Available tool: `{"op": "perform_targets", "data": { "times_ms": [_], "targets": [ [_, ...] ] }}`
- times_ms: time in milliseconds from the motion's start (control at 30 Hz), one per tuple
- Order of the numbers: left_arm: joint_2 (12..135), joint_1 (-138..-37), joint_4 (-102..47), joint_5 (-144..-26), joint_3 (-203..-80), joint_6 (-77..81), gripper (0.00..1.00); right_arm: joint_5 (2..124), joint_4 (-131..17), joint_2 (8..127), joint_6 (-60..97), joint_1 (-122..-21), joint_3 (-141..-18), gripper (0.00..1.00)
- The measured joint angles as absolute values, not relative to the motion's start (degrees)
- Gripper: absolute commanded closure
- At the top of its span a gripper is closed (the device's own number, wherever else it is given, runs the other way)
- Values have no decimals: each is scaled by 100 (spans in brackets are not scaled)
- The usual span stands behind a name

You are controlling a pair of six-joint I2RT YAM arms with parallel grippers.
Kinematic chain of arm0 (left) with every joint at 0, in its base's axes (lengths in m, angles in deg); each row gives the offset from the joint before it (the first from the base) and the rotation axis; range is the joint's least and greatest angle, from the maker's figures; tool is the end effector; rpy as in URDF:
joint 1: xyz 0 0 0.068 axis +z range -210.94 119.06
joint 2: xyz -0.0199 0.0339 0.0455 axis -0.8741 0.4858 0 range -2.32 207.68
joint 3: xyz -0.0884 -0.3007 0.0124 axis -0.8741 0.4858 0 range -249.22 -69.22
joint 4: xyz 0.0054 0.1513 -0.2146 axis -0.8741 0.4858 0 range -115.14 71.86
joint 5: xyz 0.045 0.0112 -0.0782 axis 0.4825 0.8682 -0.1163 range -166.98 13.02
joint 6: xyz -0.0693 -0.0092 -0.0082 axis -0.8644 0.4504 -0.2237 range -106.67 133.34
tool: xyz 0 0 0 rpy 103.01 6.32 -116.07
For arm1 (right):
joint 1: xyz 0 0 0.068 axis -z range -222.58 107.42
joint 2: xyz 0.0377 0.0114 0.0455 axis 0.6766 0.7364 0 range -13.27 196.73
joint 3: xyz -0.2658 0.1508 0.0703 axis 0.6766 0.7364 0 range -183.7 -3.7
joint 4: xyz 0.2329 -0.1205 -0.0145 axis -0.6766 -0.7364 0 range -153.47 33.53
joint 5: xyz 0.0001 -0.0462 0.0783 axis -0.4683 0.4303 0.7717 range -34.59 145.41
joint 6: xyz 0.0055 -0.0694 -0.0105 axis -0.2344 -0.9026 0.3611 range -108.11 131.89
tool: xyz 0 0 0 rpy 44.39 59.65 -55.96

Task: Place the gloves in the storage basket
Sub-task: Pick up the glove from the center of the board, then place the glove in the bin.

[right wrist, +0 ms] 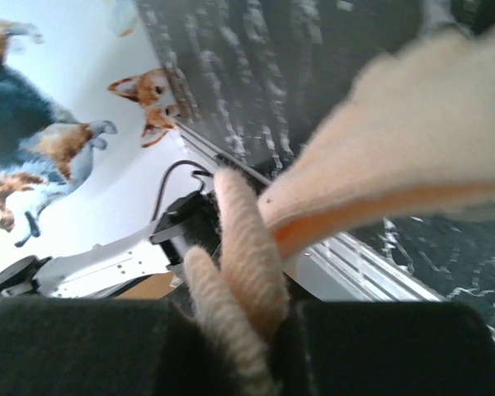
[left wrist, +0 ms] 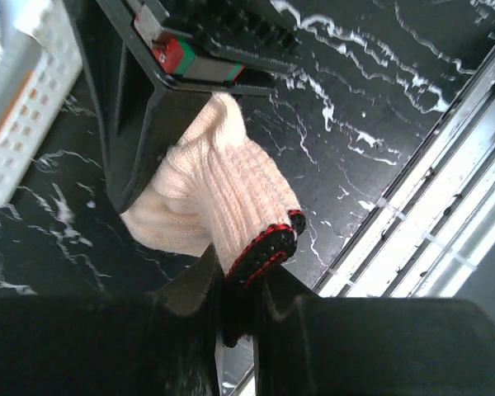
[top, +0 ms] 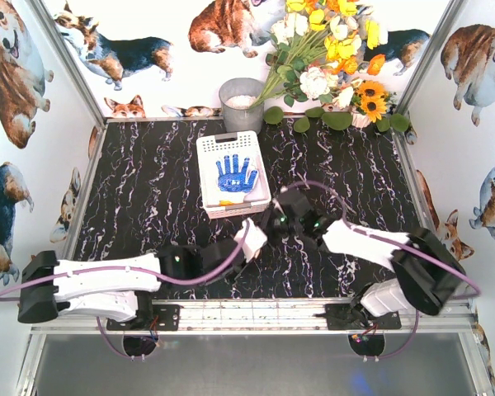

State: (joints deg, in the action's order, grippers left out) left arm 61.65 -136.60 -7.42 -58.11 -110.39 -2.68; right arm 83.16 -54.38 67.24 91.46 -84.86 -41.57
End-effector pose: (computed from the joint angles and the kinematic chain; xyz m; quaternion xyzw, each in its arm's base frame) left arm 0.0758 -0.2218 0.2649 0.3860 0.8114 -0.1925 0.3945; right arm 0.1938 0.2125 0.2113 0.1869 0.8676 0.4607 0.0069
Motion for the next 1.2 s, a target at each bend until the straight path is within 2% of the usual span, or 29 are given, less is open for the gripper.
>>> {"op": "perform_targets", "data": {
  "times_ms": [167, 367, 533, 733, 1200],
  "targets": [
    [6132, -13155, 213, -6132, -12187, 124, 100, 8150, -6146, 6197, 8490, -8392, -5044, 100],
    [6274, -12186, 832, -6543, -13234, 1074, 100, 7992, -6400, 6455, 7769, -8088, -6196, 100],
    [6759, -11126, 1048, -6921, -13780, 2010, 100, 7944, -6181, 7436, 7220, -7848, -7118, 100],
    [7511, -10392, 1065, -7149, -14143, 2674, 100, 8071, -6059, 8472, 6728, -7651, -7931, 100],
    [8586, -9461, 554, -7100, -14525, 3512, 100, 8711, -5410, 10352, 6057, -7317, -9450, 100]
  ]
}}
